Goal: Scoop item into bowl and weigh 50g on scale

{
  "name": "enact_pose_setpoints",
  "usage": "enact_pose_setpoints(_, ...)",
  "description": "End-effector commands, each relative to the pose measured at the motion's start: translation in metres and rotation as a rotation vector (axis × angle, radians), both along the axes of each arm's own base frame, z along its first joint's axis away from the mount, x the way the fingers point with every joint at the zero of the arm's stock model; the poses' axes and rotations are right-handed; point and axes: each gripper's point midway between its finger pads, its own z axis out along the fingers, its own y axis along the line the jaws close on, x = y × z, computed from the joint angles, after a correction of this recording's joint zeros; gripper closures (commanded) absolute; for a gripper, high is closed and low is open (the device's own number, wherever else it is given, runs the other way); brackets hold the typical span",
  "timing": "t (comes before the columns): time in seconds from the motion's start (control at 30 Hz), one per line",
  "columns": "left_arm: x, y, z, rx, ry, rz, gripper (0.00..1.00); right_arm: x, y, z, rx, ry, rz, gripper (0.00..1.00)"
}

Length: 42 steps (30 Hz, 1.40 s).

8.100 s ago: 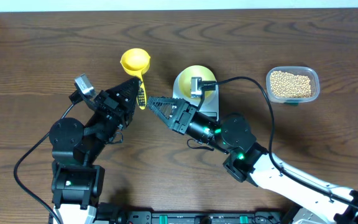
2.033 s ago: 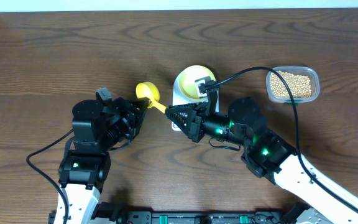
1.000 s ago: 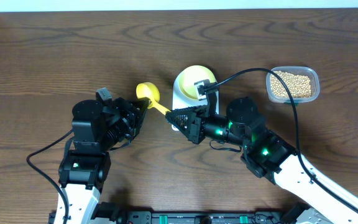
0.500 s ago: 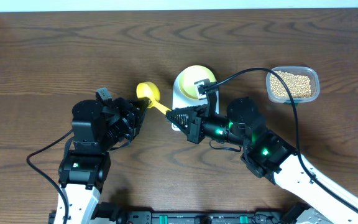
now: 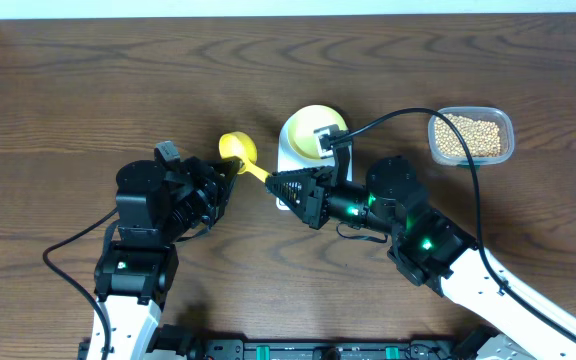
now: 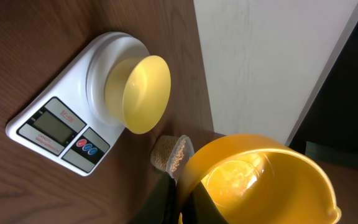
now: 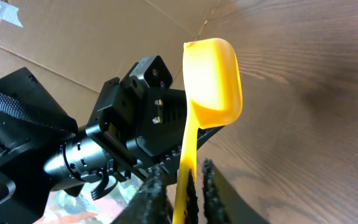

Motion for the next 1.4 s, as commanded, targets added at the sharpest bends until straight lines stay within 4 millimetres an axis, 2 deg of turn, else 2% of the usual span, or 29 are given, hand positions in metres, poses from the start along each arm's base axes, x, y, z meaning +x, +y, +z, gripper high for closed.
enact_pose_setpoints(0.0, 0.0, -0.001, 0.001, -0.005, -0.002, -0.005, 0.93, -0.001, 0.001, 0.01, 0.005, -0.047, 0.0, 0.87)
enact_pose_setpoints(0.17, 0.0, -0.001, 0.001, -0.005, -0.002, -0.005, 0.93, -0.001, 0.001, 0.011, 0.006, -0.05, 0.001, 0.89)
enact_pose_setpoints(0.3, 0.0, -0.001, 0.001, -0.005, -0.002, -0.005, 0.93, -0.001, 0.001, 0.011, 0.007, -0.051, 0.001, 0.99)
enact_pose_setpoints(0.43, 0.0, -0.001, 0.001, -0.005, -0.002, -0.005, 0.92, -0.001, 0.001, 0.011, 0.01, -0.043, -0.001, 0.99)
enact_pose_setpoints(0.5, 0.0, -0.001, 0.001, -0.005, -0.002, -0.006, 0.74, 0.0, 0.001, 0.012, 0.017, -0.039, -0.003, 0.99)
enact_pose_setpoints(0.53, 0.0, -0.001, 0.001, -0.005, -0.002, -0.006, 0.53, 0.0, 0.001, 0.014, 0.023, -0.037, -0.006, 0.99)
enact_pose_setpoints(0.57, 0.0, -0.001, 0.001, -0.005, -0.002, -0.006, 0.45, 0.001, 0.001, 0.014, 0.025, -0.036, -0.013, 0.99)
enact_pose_setpoints(0.6, 0.0, -0.001, 0.001, -0.005, -0.002, -0.006, 0.3, 0.003, 0.0, 0.014, 0.025, -0.034, -0.024, 0.99)
enact_pose_setpoints(0.7, 0.0, -0.001, 0.001, -0.005, -0.002, -0.006, 0.13, 0.01, -0.003, 0.014, 0.025, -0.027, -0.069, 0.99)
enact_pose_setpoints(0.8, 0.0, -0.001, 0.001, -0.004, -0.002, -0.006, 0.1, 0.02, -0.009, 0.013, 0.02, -0.028, -0.131, 0.99)
enact_pose_setpoints(0.83, 0.0, -0.001, 0.001, -0.005, -0.002, -0.006, 0.08, 0.03, -0.017, 0.011, 0.009, -0.027, -0.182, 0.99)
enact_pose_setpoints(0.97, -0.002, -0.004, 0.002, -0.013, -0.002, -0.023, 0.05, 0.05, -0.035, 0.009, 0.002, -0.024, -0.252, 0.99)
enact_pose_setpoints(1.03, -0.003, -0.007, 0.005, 0.019, -0.044, -0.068, 0.05, 0.062, -0.047, 0.009, -0.002, -0.028, -0.291, 0.99)
enact_pose_setpoints(1.23, -0.01, -0.023, 0.017, 0.156, -0.247, -0.271, 0.05, 0.078, -0.072, 0.007, -0.028, -0.039, -0.355, 0.99)
enact_pose_setpoints(1.33, -0.017, -0.031, 0.022, 0.222, -0.354, -0.374, 0.05, 0.084, -0.096, 0.008, -0.043, -0.02, -0.409, 0.99)
enact_pose_setpoints(1.37, -0.018, -0.032, 0.023, 0.244, -0.383, -0.396, 0.05, 0.085, -0.114, 0.01, -0.054, -0.006, -0.448, 0.99)
